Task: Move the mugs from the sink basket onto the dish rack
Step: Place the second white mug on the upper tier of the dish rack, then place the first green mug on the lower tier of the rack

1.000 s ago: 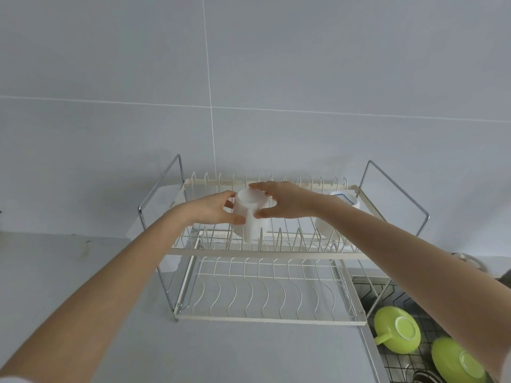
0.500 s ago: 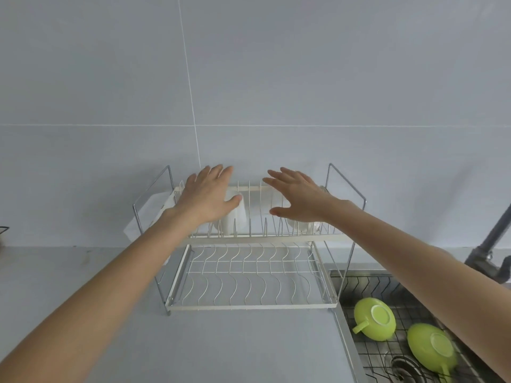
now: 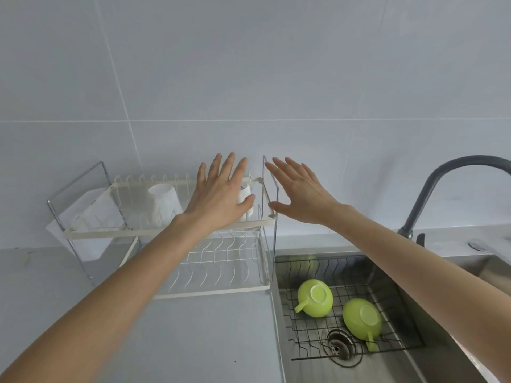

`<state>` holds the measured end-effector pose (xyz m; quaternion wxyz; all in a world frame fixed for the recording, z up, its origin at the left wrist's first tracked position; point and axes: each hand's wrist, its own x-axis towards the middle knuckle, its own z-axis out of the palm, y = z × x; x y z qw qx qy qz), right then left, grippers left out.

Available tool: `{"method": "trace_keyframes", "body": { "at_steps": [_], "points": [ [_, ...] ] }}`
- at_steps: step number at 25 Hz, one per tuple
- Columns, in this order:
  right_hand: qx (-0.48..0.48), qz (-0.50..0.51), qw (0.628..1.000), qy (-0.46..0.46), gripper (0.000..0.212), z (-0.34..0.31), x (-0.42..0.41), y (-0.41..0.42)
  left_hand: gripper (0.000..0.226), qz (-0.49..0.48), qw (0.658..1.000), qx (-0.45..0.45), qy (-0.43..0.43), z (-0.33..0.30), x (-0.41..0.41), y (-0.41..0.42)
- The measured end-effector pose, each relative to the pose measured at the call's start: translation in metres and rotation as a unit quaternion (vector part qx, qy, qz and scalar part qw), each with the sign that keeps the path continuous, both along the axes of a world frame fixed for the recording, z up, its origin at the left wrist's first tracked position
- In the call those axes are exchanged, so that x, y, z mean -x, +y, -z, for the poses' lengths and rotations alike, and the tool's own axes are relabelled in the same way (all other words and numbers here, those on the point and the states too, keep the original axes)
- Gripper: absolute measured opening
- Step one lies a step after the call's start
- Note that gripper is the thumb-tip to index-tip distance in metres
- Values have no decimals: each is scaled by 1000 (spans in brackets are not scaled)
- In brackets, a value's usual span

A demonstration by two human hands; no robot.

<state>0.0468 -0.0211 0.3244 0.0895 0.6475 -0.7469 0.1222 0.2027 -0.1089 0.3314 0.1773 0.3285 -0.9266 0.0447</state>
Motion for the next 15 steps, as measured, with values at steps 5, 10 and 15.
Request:
{"method": "trace_keyframes", "body": {
  "at_steps": [5,10,15],
  "points": [
    [-21,27,999,1,78,20,61,43,71,24,999,-15,-26,18,63,43],
    [-53,41,998,-6,82,52,111,79,71,26,998,-22,-52,42,116,75],
    [-109,52,992,-23,82,88,165,111,72,21,994,-53,-93,76,172,101]
  ]
}}
